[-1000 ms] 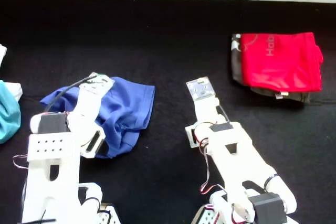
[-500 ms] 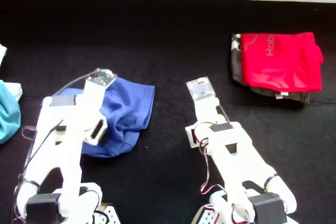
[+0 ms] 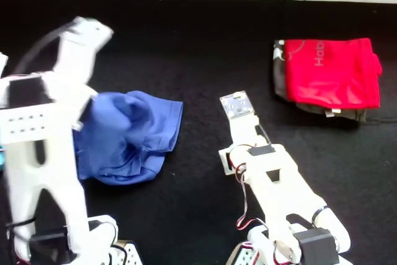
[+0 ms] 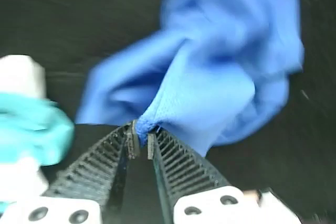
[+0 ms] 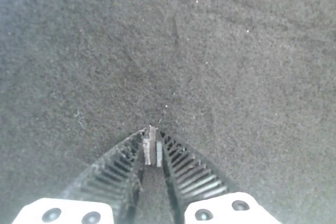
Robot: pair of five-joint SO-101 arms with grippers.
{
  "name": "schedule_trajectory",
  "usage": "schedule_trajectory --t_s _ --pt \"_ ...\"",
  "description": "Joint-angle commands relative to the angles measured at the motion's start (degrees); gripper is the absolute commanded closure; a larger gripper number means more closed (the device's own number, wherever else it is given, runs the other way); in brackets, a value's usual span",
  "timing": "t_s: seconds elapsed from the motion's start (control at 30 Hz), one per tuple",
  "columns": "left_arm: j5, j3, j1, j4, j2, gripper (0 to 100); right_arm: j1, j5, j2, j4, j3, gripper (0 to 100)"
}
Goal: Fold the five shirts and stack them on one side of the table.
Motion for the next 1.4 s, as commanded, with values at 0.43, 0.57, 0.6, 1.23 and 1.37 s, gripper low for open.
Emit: schedule_trajectory --t_s 0.43,0.57,0.6,1.23,1.37 --pt "-12.1 -2.8 -34.2 -14.2 8.2 99 -1.4 -0.5 0.5 4.4 -4.9 98.8" --pt "-12.1 -2.9 -38.3 -13.9 14.4 99 -3.6 -0.5 0.7 15.0 -17.5 98.8" --pt "-12.1 -2.9 -39.0 -13.7 15.7 99 -4.1 -0.5 0.7 16.9 -21.0 98.8" --pt "-12.0 -2.5 -41.3 -13.6 20.7 99 -25.3 -6.2 37.7 33.8 -69.8 81.5" --pt "-12.0 -2.5 -41.6 -13.6 20.8 99 -26.2 -6.5 42.1 35.7 -74.2 81.5"
